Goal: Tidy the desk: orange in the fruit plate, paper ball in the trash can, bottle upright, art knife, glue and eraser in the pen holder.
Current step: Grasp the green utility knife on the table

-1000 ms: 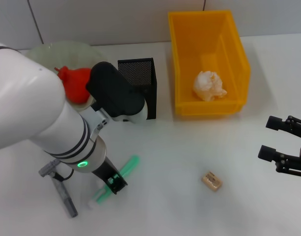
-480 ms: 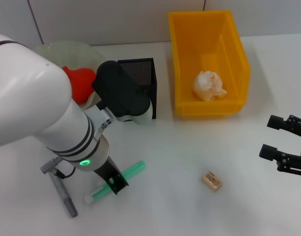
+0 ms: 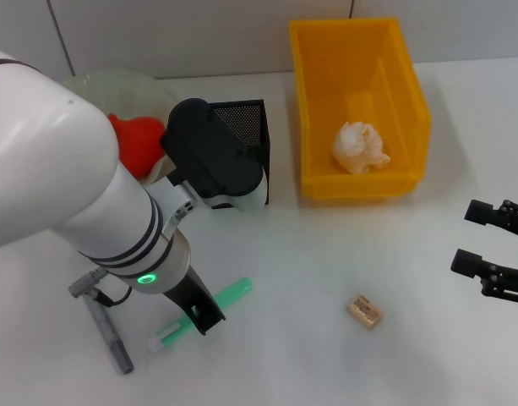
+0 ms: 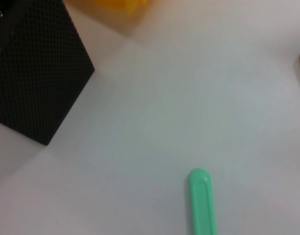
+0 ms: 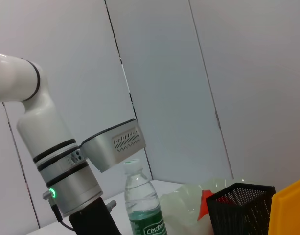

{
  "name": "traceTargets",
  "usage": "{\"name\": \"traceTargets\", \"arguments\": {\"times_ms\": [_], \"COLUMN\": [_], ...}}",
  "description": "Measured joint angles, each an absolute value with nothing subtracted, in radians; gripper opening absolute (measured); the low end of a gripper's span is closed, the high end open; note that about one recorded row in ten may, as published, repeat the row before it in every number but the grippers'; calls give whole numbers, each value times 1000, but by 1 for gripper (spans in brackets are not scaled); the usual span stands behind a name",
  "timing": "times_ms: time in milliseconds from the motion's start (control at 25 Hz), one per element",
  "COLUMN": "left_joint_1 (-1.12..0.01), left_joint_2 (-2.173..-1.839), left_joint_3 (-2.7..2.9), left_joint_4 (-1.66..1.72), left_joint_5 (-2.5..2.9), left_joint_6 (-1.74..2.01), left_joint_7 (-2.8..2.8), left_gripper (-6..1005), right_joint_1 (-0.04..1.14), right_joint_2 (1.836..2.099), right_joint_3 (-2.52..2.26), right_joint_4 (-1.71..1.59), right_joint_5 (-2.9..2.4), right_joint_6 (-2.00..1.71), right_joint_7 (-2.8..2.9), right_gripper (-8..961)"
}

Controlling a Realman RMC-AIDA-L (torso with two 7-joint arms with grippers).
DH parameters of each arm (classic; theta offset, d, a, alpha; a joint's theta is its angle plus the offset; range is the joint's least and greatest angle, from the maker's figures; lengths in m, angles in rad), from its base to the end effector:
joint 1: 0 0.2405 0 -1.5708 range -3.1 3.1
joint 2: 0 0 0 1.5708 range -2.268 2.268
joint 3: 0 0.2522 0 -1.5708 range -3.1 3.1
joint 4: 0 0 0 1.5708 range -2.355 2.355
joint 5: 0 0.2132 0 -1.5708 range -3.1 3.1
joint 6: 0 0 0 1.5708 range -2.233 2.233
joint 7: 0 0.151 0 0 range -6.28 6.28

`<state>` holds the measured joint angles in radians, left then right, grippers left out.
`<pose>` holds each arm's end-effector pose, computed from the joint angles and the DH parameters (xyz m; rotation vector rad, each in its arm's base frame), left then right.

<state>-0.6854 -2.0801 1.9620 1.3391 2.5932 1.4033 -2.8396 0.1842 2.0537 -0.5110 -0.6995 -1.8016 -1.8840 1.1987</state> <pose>-0.1348 0.3142 -0.0996 -2.6937 -0.5845 0.7577 0.3208 0.2247 0.0572 -2.4368 0.5914 1.0128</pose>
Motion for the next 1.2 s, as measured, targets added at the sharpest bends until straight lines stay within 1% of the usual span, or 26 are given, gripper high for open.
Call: {"name": "traceTargets", "arguments": {"times_ms": [200, 520, 720, 960, 1200], "left_joint_1": [-684, -683, -692, -696, -698], "left_joint_2": [-2080, -2080, -2080, -2080, -2080], "left_joint_3": [1962, 1962, 1962, 1964, 1969], "left_joint_4": [1338, 1354, 1325, 1299, 1291], "left_joint_5": [2597, 2593, 2574, 2563, 2563], "left_joint_6": [1401, 1360, 1315, 1298, 1300], "left_joint_7": [-2833, -2847, -2837, -2830, -2828], "left_gripper": [-2, 0, 197, 390, 388], "right_joint_1": [183, 181, 181, 181, 182], "right_joint_2": [2054, 2054, 2054, 2054, 2054], "right_joint_3": [-511, -511, -511, -511, -511], "right_joint_4": [-699, -699, -700, -699, -699], "right_joint_5": [-1800, -1801, -1800, -1800, -1800], "right_joint_6": [-1891, -1895, -1895, -1895, -1894], "right_joint_7": [1199, 1200, 1200, 1200, 1200], "right_gripper": [839, 839, 838, 838, 838]}}
